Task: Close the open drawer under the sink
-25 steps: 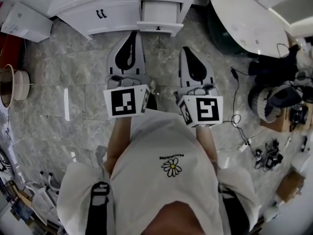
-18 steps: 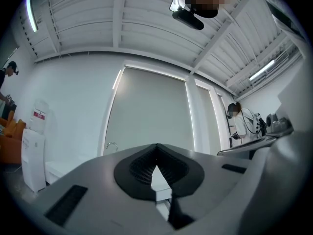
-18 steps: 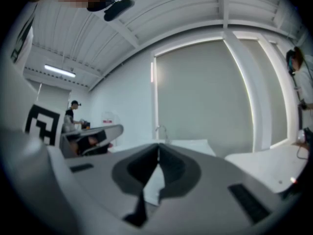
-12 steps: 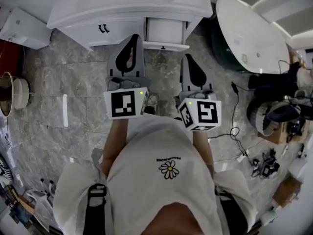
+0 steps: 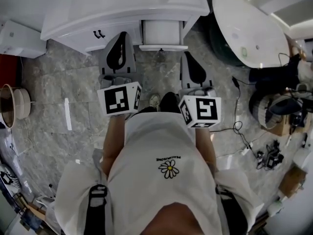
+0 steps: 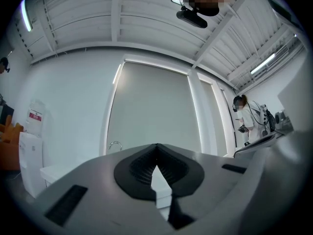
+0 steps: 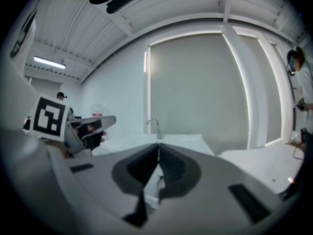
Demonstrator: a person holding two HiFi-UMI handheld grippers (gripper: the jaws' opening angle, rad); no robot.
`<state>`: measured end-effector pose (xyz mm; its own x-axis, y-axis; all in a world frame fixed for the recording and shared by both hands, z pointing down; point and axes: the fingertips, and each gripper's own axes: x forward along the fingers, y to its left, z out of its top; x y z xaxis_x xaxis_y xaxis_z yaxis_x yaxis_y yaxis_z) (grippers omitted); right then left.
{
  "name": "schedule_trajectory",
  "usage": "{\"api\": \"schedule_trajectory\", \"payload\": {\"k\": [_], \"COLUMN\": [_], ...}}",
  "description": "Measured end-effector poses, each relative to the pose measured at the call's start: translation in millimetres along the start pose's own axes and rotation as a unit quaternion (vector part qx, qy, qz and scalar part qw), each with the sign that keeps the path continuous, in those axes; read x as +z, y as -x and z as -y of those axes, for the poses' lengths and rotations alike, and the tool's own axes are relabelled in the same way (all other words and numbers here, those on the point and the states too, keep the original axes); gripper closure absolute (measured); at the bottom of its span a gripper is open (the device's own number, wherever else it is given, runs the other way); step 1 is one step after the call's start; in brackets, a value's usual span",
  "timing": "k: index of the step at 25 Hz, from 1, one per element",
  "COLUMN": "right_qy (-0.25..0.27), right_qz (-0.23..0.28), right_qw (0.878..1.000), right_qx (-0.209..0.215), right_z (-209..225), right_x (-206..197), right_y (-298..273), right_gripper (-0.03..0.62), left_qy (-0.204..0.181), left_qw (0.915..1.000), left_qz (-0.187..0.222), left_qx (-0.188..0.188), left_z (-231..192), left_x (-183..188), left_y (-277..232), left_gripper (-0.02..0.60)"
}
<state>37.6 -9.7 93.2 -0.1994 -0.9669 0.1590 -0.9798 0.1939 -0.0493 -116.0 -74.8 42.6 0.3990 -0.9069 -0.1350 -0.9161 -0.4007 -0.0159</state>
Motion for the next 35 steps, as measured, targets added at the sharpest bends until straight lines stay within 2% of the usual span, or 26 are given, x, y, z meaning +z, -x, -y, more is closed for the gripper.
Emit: {"api": "schedule_trajectory", "payload": {"k": [6,12,17,20,22,25,30,35], "right_qy": [0.000,-0.003,-0.013,-0.019,-0.020,-0.028,-0.028,0.028], "right_qz": [-0.022,-0.030,-0.003,0.001,0.012,0.039,0.047,0.039], "right_qw": [1.000,1.000,1.000,0.999,0.999,0.998,0.997,0.998], "right_qx": [-0.002,-0.001,-0.019,-0.026,-0.037,-0.045,-0.052,-0.043], "right_z": [4,15,30,41,53,72,84,72], "right_x": [-13,-21,-22,-34,-45,-73,-149,-224], "right_y": [-16,-29,-32,-41,-65,-100,-133,-152], "right_gripper": [0.563,0.563,0.563,0.563,0.563,0.563,0.563,0.563], "left_qy": [0.016,0.014,0.021,0.027,0.006,-0.020,-0.056,-0.024], "left_qw": [0.9995,0.9990,0.9983,0.9980,0.9988,0.9996,0.9983,0.9989], "left_qz": [-0.002,-0.011,0.024,0.033,0.030,0.015,-0.003,-0.039], "left_qx": [0.026,0.041,0.049,0.048,0.039,0.008,-0.015,0.012], "left_z": [-11,-5,4,5,5,15,31,22], "left_x": [-13,-19,-18,-35,-59,-111,-201,-283], "left_y": [-1,-6,-8,-18,-43,-73,-80,-65], "left_gripper": [0.561,0.561,0.561,0.561,0.561,0.561,0.561,0.561]}}
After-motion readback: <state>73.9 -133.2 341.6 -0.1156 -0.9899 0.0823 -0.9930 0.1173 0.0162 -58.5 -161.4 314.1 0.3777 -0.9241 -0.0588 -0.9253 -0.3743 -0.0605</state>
